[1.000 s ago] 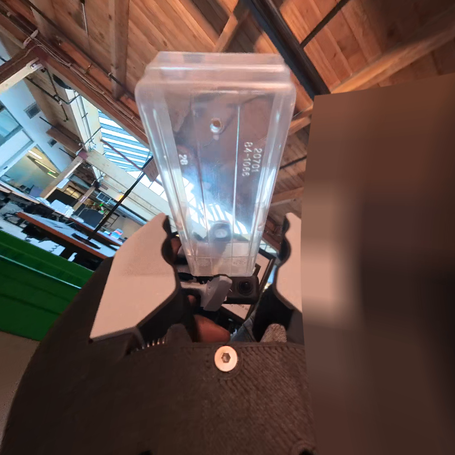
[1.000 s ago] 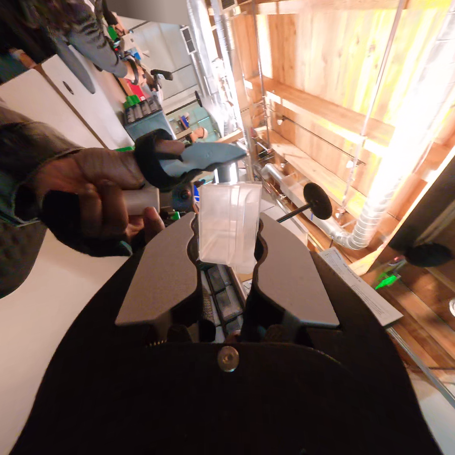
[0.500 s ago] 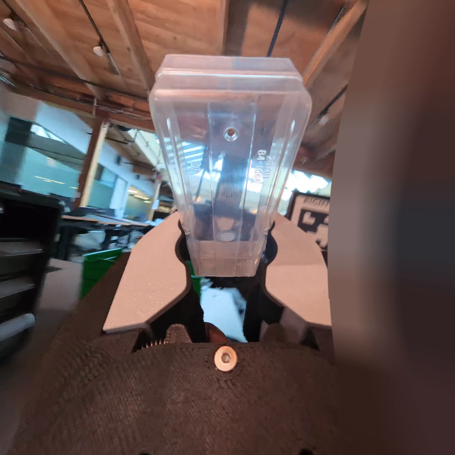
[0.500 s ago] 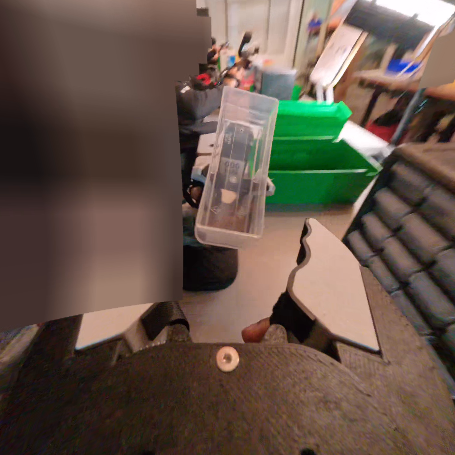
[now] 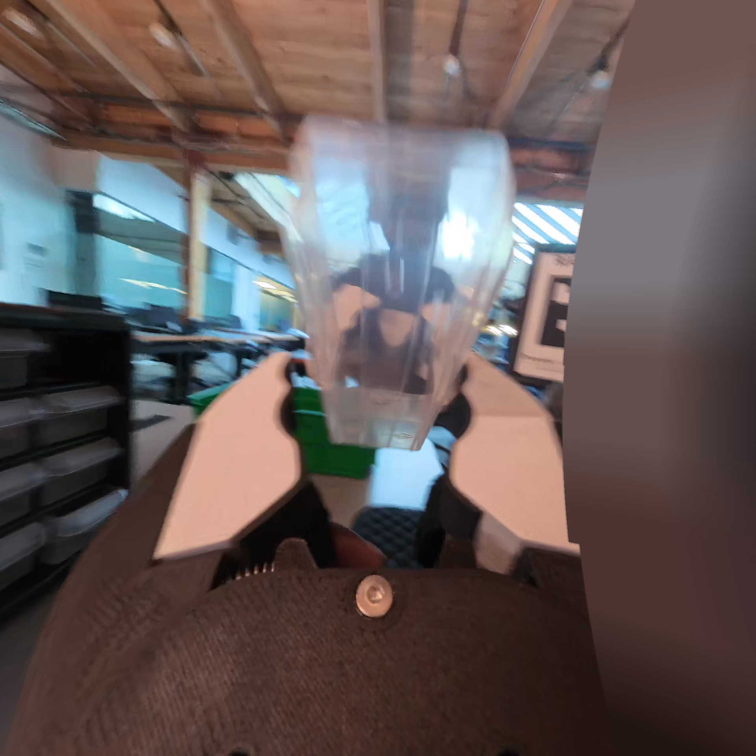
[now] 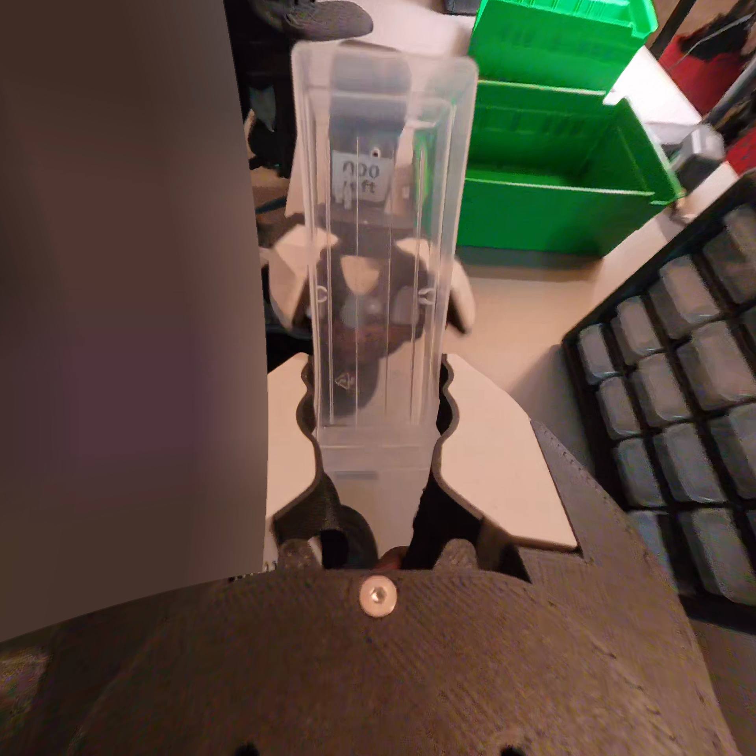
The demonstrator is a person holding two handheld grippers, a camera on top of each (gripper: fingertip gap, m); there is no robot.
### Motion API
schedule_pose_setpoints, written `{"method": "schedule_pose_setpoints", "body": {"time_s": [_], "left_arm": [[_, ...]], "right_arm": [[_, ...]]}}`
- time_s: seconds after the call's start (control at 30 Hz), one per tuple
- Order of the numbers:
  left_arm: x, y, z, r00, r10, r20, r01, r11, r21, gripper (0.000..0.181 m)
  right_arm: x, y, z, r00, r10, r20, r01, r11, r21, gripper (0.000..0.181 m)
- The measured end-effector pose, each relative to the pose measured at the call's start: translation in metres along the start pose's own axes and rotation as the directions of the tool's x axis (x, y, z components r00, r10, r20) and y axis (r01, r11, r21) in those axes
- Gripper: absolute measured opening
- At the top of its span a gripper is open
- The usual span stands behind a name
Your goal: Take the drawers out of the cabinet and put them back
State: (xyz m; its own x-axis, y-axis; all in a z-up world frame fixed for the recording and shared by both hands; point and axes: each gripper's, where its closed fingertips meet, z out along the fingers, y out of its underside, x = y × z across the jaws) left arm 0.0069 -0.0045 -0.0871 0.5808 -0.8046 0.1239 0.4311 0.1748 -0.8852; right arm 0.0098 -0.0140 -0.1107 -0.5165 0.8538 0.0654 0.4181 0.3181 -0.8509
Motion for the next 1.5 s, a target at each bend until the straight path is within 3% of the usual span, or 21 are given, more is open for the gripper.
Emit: {"method": "schedule_pose_setpoints", "body": {"time_s": [0.03,0.07,0.13,0.27,0.37,0.5,0.57,0.67,1.0,1.3,1.5], "left_arm": [[-0.011,-0.012,-0.006,0.997,0.008,0.073,-0.013,0.998,0.065,0.099],[-0.026,-0.029,-0.019,0.985,0.004,0.172,-0.032,0.986,0.164,0.114],[-0.044,-0.061,-0.055,0.953,-0.011,0.304,-0.105,0.926,0.361,0.114],[-0.06,-0.071,-0.078,0.918,-0.059,0.392,-0.129,0.89,0.437,0.11],[-0.059,-0.069,-0.076,0.926,-0.07,0.371,-0.108,0.893,0.436,0.108],[-0.061,-0.071,-0.082,0.913,-0.047,0.406,-0.149,0.887,0.437,0.104],[-0.062,-0.07,-0.082,0.914,-0.055,0.402,-0.14,0.887,0.439,0.104],[-0.062,-0.068,-0.079,0.919,-0.056,0.391,-0.129,0.894,0.43,0.102],[-0.066,-0.064,-0.08,0.917,-0.065,0.394,-0.117,0.9,0.42,0.099],[-0.069,-0.06,-0.078,0.912,-0.072,0.404,-0.106,0.91,0.401,0.098],[-0.07,-0.057,-0.077,0.913,-0.075,0.401,-0.097,0.915,0.392,0.097]], "right_arm": [[0.004,0.004,-0.01,0.998,-0.044,-0.039,0.044,0.999,-0.008,0.058],[0.012,0.009,-0.026,0.991,-0.089,-0.101,0.086,0.996,-0.036,0.058],[0.033,0.029,-0.073,0.949,-0.197,-0.245,0.163,0.974,-0.155,0.058],[0.078,0.084,-0.196,0.828,-0.312,-0.466,0.089,0.893,-0.441,0.056],[0.104,0.13,-0.267,0.78,-0.411,-0.473,0.013,0.765,-0.644,0.056],[0.126,0.197,-0.313,0.826,-0.444,-0.347,-0.055,0.549,-0.834,0.056],[0.134,0.229,-0.321,0.865,-0.421,-0.271,-0.058,0.453,-0.89,0.056],[0.148,0.262,-0.318,0.902,-0.382,-0.203,-0.04,0.394,-0.918,0.056],[0.193,0.328,-0.286,0.948,-0.294,-0.119,0.003,0.383,-0.924,0.058],[0.213,0.354,-0.281,0.952,-0.286,-0.112,0.013,0.404,-0.915,0.059],[0.221,0.37,-0.282,0.957,-0.279,-0.08,0.022,0.344,-0.939,0.062]]}}
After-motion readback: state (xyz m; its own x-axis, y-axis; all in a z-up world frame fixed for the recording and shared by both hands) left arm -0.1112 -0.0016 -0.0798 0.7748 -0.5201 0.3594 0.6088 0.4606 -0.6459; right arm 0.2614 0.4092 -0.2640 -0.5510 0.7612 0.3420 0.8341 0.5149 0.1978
